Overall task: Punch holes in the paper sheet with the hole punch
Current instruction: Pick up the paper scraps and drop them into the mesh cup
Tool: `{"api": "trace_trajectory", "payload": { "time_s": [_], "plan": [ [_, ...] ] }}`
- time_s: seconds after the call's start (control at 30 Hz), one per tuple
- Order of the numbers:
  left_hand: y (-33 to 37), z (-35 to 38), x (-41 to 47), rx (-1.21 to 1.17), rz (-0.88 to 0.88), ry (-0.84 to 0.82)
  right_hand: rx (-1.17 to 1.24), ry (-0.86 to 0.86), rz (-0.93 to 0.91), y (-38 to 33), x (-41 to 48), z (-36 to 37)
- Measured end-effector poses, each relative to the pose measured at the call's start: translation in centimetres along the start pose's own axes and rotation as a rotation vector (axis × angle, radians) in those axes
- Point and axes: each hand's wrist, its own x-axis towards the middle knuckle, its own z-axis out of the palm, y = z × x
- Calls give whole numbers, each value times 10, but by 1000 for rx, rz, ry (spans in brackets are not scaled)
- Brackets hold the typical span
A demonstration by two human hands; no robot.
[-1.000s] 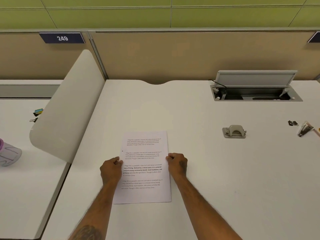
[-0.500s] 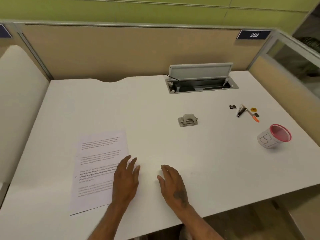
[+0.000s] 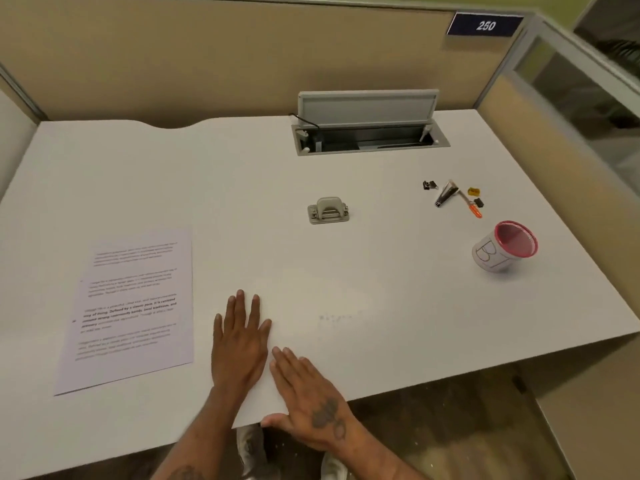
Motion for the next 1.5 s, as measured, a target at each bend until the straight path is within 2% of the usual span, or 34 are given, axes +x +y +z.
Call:
{"api": "trace_trajectory", "payload": {
  "time_s": [0.3,0.6,0.7,0.83,0.93,1.03,1.33,1.5],
  "plan": [
    [0,10,0,51,-46,29,42,10,5,35,22,8],
    [-3,15,1,50,-47,65,97,75,341,75,22,-2],
    [-2,14,1,52,-53,57,147,156,419,87,6,-6],
    [-1,13,1,25,-61,55,134,245,691,100,-21,-7],
    [0,13,1,33,-57,60,143,206,807,99,-26,-5],
    [0,13,1,35,-53,62,166,194,780,94,-13,-3],
    [-4,15,1,54,-52,63,125,148,500,89,17,-2],
    [-2,15,2,40,-63,65,156,247,713,103,-16,1]
  ]
}}
